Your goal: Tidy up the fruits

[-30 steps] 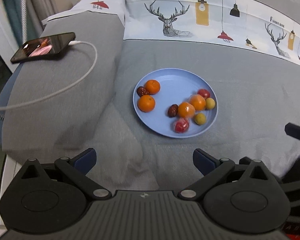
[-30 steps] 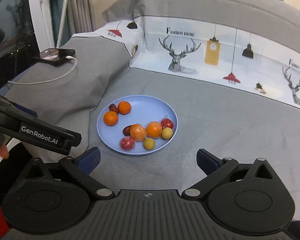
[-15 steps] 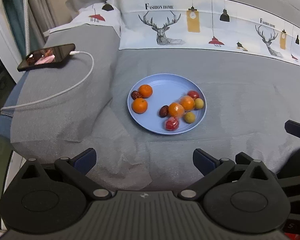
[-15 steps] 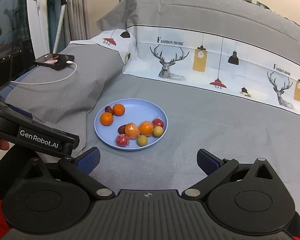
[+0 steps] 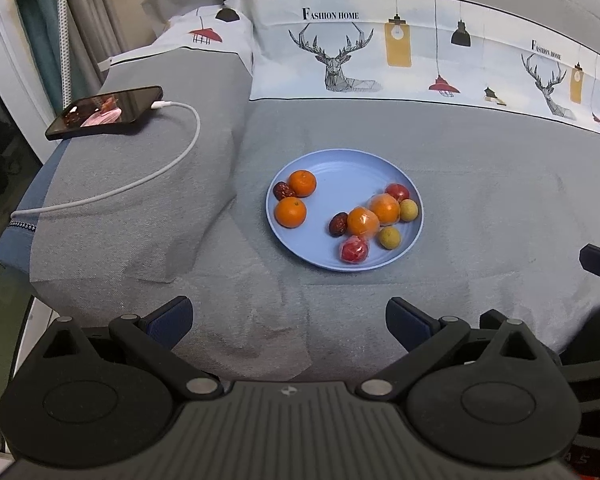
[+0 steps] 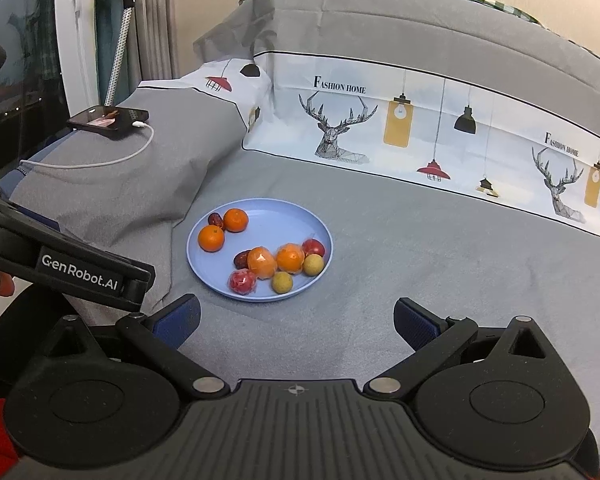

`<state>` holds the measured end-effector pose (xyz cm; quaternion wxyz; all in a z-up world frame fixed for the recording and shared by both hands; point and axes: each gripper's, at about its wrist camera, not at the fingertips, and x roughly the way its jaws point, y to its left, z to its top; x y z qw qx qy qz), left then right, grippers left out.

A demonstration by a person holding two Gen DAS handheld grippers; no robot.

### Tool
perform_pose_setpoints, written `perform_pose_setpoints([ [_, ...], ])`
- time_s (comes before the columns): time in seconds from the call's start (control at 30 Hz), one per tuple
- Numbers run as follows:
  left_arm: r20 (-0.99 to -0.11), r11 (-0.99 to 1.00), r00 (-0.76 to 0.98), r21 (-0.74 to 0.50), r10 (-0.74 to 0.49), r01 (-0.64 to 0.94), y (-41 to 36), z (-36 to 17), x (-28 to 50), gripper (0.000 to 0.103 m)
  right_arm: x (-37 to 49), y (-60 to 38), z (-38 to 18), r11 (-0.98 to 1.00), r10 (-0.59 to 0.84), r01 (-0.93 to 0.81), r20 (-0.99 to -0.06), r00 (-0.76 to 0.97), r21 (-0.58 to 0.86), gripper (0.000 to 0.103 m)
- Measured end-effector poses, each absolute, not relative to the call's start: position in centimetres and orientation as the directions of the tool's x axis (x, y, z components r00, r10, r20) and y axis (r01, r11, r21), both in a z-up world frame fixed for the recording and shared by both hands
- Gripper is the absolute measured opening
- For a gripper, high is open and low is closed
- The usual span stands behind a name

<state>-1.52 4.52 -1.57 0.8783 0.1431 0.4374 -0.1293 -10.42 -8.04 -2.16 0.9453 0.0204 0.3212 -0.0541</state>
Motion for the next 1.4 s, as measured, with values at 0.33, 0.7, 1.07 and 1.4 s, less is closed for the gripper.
perform_pose_setpoints([
  [0.33, -0.833, 0.907, 0.55, 0.185, -0.059, 0.378, 3.9, -2.2, -1.15, 0.103, -10.15, -7.97, -2.33, 0.994, -0.084, 0.108, -0.618, 0.782, 0.002, 0.102],
  [0.7, -0.821, 0.904, 0.566, 0.186, -0.073, 0.386, 3.83, -2.4, -1.36, 0.103, -10.2, -8.16, -2.64, 0.992, -0.088, 0.122, -0.623, 0.777, 0.012, 0.102],
  [1.07, -0.821, 0.903, 0.566, 0.188, -0.071, 0.386, 3.78, -2.33, -1.42, 0.103, -10.21, -8.11, -2.63, 0.992, -0.088, 0.122, -0.622, 0.778, 0.012, 0.102],
  [1.4, -0.816, 0.904, 0.573, 0.191, -0.071, 0.384, 3.78, -2.26, -1.52, 0.103, -10.31, -8.14, -2.6, 0.993, -0.087, 0.121, -0.621, 0.779, 0.013, 0.102],
])
